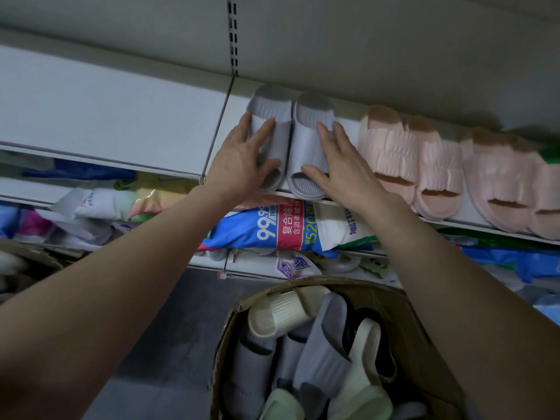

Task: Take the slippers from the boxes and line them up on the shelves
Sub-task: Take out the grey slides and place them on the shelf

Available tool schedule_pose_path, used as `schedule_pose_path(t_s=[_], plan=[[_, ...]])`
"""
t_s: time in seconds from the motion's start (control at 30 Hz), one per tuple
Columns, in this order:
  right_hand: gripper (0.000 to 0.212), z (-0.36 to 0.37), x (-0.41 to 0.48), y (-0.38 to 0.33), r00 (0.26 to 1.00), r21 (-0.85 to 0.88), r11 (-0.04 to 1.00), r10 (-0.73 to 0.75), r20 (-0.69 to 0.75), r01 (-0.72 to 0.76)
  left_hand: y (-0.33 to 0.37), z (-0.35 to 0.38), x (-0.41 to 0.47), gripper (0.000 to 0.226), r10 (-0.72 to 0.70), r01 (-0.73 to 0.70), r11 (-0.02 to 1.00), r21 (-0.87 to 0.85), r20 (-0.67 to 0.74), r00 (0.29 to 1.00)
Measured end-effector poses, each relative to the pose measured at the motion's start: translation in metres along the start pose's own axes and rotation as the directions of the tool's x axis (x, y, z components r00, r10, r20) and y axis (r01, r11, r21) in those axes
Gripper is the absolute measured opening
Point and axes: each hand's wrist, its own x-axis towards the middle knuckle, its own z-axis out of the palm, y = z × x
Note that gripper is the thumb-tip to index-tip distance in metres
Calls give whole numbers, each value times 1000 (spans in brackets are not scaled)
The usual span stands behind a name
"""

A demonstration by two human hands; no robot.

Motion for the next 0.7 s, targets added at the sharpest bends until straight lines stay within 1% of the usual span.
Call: schedule_pose_path(t_s=[0.07, 0.13, 0.2, 0.3, 0.33, 0.4, 0.43, 0.5, 0.53, 0.57, 0.6, 0.63, 0.7], plan=[[77, -2, -5, -1, 1000, -17, 1000, -18, -25, 18, 2, -3, -9, 67, 14, -14, 1000, 2, -4, 1000], [72, 0, -18, -2, 995, -34, 998, -62, -81, 59, 6, -4, -26, 61, 43, -43, 999, -6, -25, 999], [64, 5, -42, -1, 979, -26, 994, -113, -170, 110, 12, -2, -51, 52, 91, -93, 995, -24, -74, 993], [51, 19, -92, 7, 934, 25, 984, -160, -319, 177, 23, 7, -98, 43, 134, -147, 985, -91, -138, 981], [48, 26, -112, 12, 925, 55, 980, -161, -345, 191, 27, 14, -116, 43, 132, -148, 982, -113, -142, 981], [43, 44, -155, 25, 930, 109, 978, -129, -343, 176, 35, 34, -153, 43, 77, -92, 987, -133, -118, 990], [40, 56, -178, 33, 943, 132, 981, -96, -318, 145, 39, 46, -173, 43, 37, -52, 989, -139, -103, 994], [36, 82, -225, 52, 981, 173, 985, 12, -193, 22, 47, 71, -215, 40, -27, 18, 989, -146, -65, 998], [35, 96, -246, 60, 993, 201, 978, 81, -88, -62, 52, 84, -236, 40, -56, 50, 988, -146, -36, 998], [36, 111, -264, 70, 988, 232, 961, 145, 45, -152, 55, 96, -257, 40, -82, 80, 986, -149, -7, 997], [37, 125, -279, 77, 963, 237, 942, 194, 189, -237, 57, 109, -278, 40, -115, 117, 981, -153, 24, 993], [37, 140, -290, 83, 920, 221, 927, 223, 322, -303, 57, 121, -297, 39, -155, 163, 974, -156, 64, 986], [39, 165, -304, 89, 832, 196, 910, 226, 507, -366, 58, 142, -334, 40, -244, 269, 952, -148, 166, 955]])
